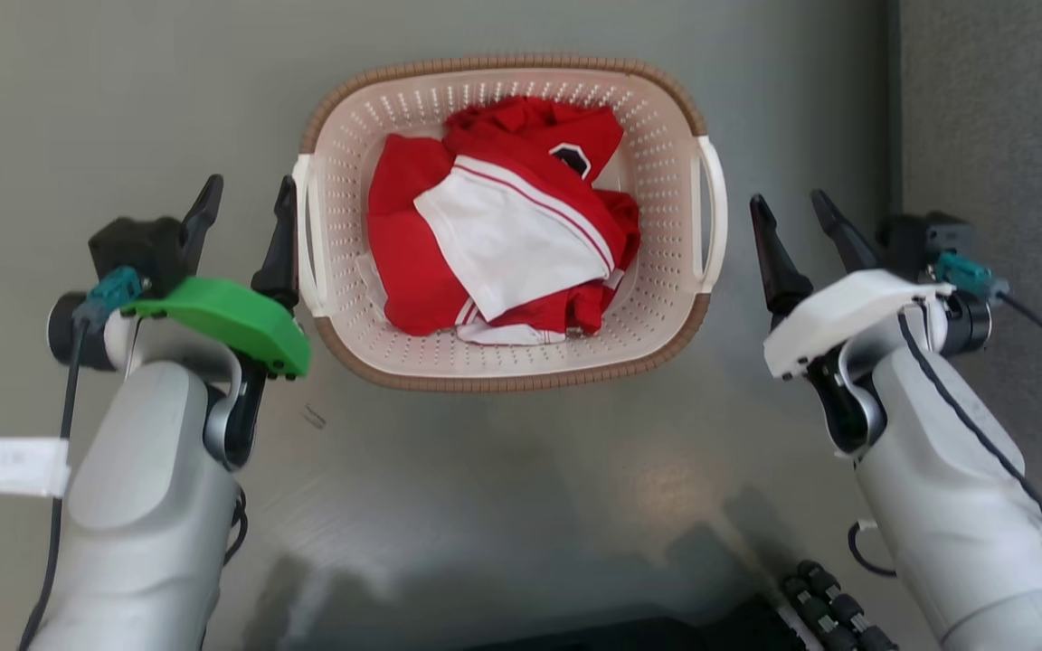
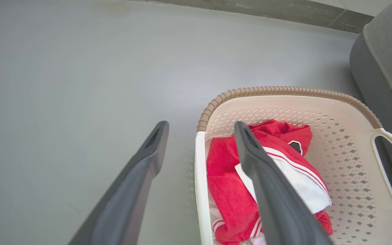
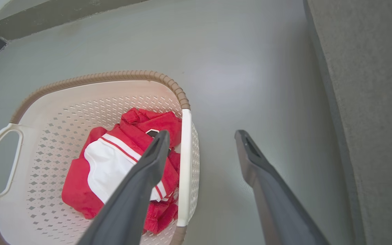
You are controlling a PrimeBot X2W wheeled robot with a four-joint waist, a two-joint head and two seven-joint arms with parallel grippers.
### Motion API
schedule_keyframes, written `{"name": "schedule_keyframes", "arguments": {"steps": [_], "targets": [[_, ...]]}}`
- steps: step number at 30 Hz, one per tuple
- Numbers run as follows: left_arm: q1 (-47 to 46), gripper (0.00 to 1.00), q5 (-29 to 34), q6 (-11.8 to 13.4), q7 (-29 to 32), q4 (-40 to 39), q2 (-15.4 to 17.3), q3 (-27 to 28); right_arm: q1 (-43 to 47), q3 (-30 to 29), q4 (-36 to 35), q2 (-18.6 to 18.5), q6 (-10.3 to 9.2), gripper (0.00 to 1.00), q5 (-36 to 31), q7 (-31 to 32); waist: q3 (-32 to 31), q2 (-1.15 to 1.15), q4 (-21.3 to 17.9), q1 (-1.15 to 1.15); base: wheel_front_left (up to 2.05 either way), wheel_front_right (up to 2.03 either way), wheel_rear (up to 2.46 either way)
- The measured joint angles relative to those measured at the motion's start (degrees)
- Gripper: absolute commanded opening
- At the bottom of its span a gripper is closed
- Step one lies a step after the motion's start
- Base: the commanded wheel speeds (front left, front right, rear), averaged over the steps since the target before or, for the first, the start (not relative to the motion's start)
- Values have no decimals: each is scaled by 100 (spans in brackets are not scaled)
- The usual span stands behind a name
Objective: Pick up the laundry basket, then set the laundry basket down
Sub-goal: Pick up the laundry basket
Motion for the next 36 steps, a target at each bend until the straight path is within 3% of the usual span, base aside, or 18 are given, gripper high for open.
{"name": "schedule_keyframes", "arguments": {"steps": [20, 36], "targets": [[-932, 100, -617, 0, 464, 1138, -42, -623, -1109, 519, 1210, -3, 98, 100, -25, 76, 826, 0, 140, 0, 0, 0, 0], [-1358, 100, -1083, 0, 615, 1462, -100, -1315, -1479, 922, 1580, -7, 99, 100, 469, 66, 1140, 0, 328, 0, 0, 0, 0]]}}
